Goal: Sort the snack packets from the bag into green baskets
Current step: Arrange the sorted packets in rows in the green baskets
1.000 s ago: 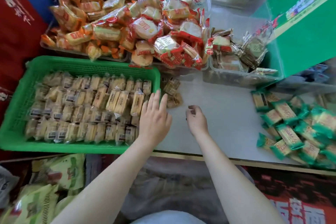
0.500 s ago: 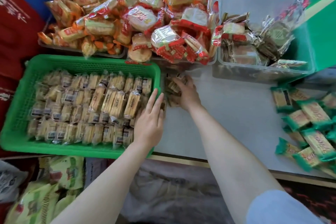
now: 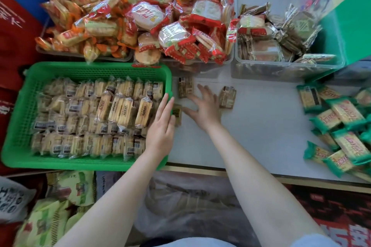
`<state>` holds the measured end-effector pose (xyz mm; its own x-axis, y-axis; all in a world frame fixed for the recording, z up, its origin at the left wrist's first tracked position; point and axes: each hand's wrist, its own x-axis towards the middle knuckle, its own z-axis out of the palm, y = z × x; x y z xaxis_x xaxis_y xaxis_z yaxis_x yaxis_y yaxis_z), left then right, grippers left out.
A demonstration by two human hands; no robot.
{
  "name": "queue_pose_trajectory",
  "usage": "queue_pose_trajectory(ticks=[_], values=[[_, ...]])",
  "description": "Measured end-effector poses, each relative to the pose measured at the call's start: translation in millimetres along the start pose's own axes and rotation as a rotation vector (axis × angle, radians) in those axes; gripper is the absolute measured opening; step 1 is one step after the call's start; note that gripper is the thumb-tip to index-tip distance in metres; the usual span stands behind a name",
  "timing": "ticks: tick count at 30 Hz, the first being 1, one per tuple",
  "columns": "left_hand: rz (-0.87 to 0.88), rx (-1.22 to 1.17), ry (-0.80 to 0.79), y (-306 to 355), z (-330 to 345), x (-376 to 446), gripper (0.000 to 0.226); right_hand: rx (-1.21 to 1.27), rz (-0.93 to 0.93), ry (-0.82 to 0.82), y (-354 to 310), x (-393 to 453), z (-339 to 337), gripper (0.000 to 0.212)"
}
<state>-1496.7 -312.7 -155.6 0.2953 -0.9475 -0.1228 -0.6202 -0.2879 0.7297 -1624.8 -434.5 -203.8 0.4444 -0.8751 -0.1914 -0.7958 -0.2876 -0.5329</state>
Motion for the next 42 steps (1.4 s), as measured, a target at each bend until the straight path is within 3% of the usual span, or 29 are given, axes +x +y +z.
queue_pose_trajectory(ticks=[4,8,15,21,25,27,29,31,33,35,38,40,42], values=[[0.001,-0.051,0.001,-4,-1,3,0.049,-0.074,-0.03,-0.197,-11,4,30,0.061],[0.03,-0.058,0.006,-8,0,4,0.049,-0.048,0.025,-0.145,-10,6,32,0.055],[-0.04,-0.075,-0.015,1,-3,1,0.049,0.021,0.266,-0.13,41,-16,-7,0.065],[-0.006,-0.066,0.001,5,-6,-2,0.05,-0.149,0.176,-0.187,39,-34,0,0.103],[-0.015,0.042,-0.06,4,-7,2,0.05,0.02,0.213,-0.036,30,-40,-7,0.082],[0.09,0.16,0.042,10,-3,0,0.043,0.156,0.218,0.078,31,-48,-24,0.08],[0.224,0.162,0.163,28,6,-3,0.043,0.388,0.231,0.091,34,-59,-45,0.083],[0.073,-0.095,0.08,47,23,-3,0.049,0.516,0.235,-0.025,37,-71,-65,0.085],[-0.316,-0.498,-0.17,65,39,7,0.066,0.485,0.186,-0.143,39,-78,-76,0.089],[-0.57,-0.732,-0.359,65,56,14,0.056,0.452,0.13,-0.254,44,-83,-80,0.086],[-0.714,-0.897,-0.337,43,77,10,0.03,0.536,0.201,-0.264,63,-87,-85,0.068],[-0.807,-0.962,-0.255,24,85,5,0.029,0.552,0.328,-0.09,79,-83,-83,0.052],[-0.861,-1.028,-0.19,11,89,1,0.035,0.396,0.356,0.036,91,-77,-71,0.05]])
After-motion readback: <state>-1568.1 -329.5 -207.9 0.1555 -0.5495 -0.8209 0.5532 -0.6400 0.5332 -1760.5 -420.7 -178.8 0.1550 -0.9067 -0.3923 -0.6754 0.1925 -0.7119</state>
